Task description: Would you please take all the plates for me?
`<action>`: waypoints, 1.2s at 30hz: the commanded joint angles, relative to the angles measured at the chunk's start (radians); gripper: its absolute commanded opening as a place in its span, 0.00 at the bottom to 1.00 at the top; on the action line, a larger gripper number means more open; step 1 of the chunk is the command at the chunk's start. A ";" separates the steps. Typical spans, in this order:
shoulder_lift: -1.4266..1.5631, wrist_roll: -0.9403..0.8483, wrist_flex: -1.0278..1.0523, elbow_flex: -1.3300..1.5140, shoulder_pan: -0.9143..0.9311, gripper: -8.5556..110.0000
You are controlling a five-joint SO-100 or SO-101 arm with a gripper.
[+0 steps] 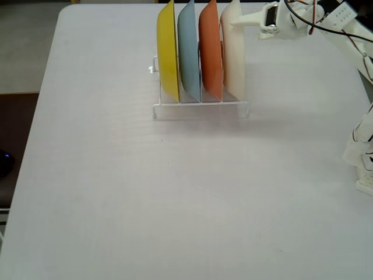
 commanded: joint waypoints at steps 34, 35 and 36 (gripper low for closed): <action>0.233 0.252 0.285 -0.729 -0.222 0.07; 0.253 0.270 0.295 -0.729 -0.233 0.07; 0.275 0.298 0.307 -0.726 -0.244 0.07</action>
